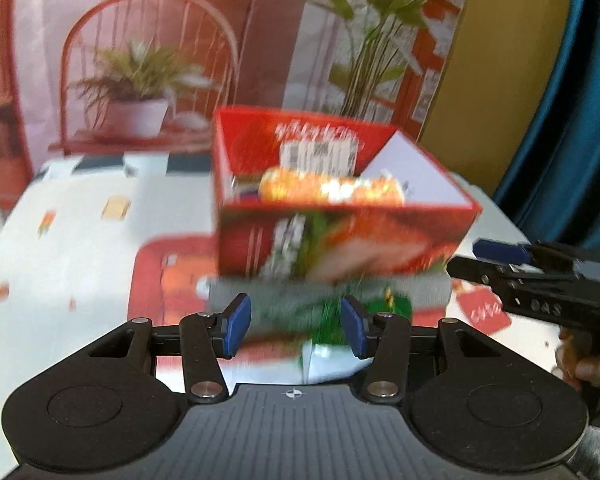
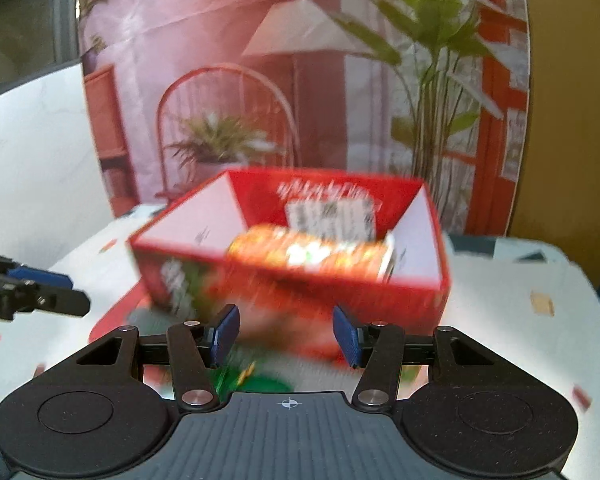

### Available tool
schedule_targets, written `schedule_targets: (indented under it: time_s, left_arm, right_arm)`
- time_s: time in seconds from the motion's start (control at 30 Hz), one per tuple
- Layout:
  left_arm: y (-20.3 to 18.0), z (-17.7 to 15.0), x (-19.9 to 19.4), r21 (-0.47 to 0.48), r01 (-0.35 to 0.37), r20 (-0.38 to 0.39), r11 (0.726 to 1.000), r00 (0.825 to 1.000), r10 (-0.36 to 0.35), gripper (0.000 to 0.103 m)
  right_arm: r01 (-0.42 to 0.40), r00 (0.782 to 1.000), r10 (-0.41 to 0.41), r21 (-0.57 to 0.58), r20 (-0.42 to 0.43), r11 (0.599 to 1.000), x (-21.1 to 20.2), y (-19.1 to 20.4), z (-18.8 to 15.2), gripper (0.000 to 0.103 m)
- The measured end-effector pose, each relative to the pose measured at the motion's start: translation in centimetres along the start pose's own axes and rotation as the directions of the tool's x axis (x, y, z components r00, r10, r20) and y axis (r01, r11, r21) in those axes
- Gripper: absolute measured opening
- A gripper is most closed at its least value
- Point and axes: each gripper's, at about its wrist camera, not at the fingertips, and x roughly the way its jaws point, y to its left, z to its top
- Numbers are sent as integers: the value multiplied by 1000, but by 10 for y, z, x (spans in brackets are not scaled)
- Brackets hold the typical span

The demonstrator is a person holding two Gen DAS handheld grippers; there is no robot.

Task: Organize soft objects
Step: 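Move both grippers to the black eye mask on the cloth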

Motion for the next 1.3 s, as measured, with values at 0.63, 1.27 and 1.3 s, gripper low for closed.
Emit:
schedule_targets:
  time_s: [0.63,1.27,1.3]
  left_arm:
    - [28,-84,-9,-248,-56,-25,967,998,51,46]
    - [26,-100,17,-266,15,-91,964,995,-41,57]
    - [28,-101,17,-280,22,-88,960,995,-48,59]
  right_arm:
    - [14,981,-23,-49,-195,999,-5,52,-101,49]
    - [-11,984,11,1,-176,1000,-3,40,-109,50]
    - [-10,984,9,0,-177,1000,-3,41,-109,50]
